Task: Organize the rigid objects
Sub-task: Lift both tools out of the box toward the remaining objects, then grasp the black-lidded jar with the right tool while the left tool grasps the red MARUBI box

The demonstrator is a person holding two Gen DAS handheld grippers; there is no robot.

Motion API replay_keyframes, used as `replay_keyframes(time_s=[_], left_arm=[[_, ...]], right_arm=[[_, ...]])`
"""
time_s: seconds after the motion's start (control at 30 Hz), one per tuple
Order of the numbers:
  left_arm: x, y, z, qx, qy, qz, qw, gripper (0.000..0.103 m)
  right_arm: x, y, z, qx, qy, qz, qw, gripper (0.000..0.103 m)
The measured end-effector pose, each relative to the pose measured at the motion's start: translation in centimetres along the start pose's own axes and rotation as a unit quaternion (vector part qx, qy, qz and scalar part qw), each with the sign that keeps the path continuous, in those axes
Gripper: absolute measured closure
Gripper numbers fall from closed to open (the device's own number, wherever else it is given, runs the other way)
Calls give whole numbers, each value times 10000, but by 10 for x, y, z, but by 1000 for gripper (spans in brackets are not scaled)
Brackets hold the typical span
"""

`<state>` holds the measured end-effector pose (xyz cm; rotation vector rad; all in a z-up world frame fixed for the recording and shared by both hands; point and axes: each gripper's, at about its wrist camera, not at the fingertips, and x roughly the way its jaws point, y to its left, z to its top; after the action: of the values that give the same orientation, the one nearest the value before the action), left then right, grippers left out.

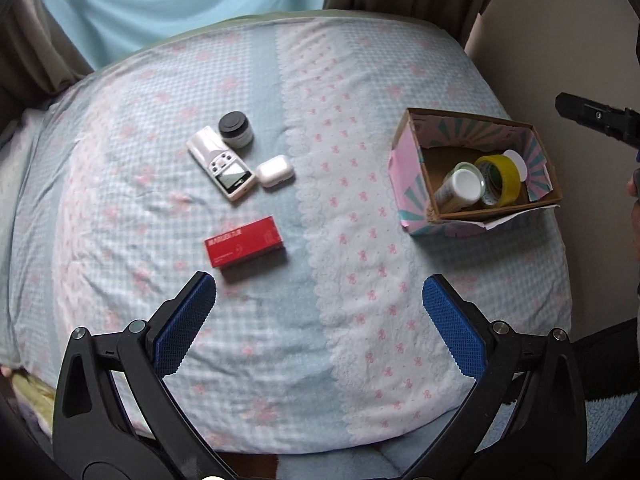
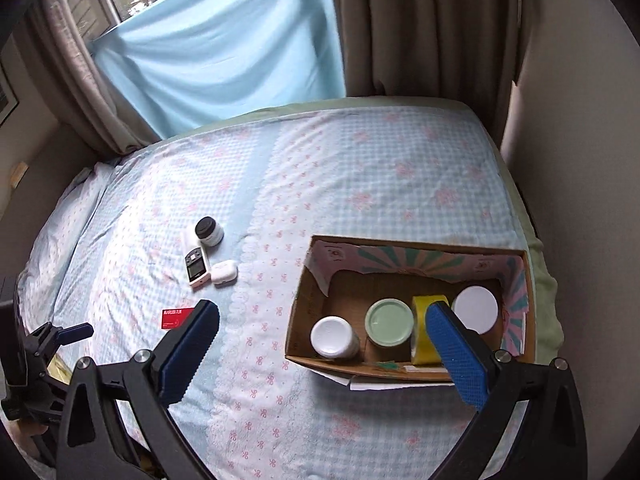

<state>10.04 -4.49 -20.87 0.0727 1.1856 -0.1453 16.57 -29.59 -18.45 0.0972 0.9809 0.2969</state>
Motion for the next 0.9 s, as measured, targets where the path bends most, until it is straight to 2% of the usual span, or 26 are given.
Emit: replay_keyframes(time_s=[0.13, 0.23, 0.37, 0.47, 0.53, 0.63, 0.77, 0.9], left_arm=[[0, 17, -7, 136, 24, 162, 9998, 0], [8, 28, -6, 391, 77, 151, 9991, 0], [30, 42, 2, 1043, 278, 68, 9941, 0], [50, 50, 10, 1610, 421, -51, 9860, 0], [68, 53, 16, 2063, 567, -53, 9768, 0], [100, 57, 21, 2708, 872, -51, 9587, 0], [141, 59, 23, 3393, 1197, -243, 9327, 0], [180, 55, 21, 4048, 1475, -440, 9014, 0]], right_arm=[[10, 24, 9, -384, 59, 245, 9989, 0], [27, 39, 17, -622, 163, 425, 9970, 0], [56, 61, 33, -994, 415, 709, 9916, 0], [81, 82, 45, -1486, 594, 804, 9838, 0], [101, 96, 52, -1833, 713, 874, 9766, 0], [136, 114, 65, -2281, 933, 966, 9643, 0], [186, 133, 85, -2879, 1096, 1073, 9453, 0], [243, 155, 99, -3662, 1274, 1164, 9144, 0]])
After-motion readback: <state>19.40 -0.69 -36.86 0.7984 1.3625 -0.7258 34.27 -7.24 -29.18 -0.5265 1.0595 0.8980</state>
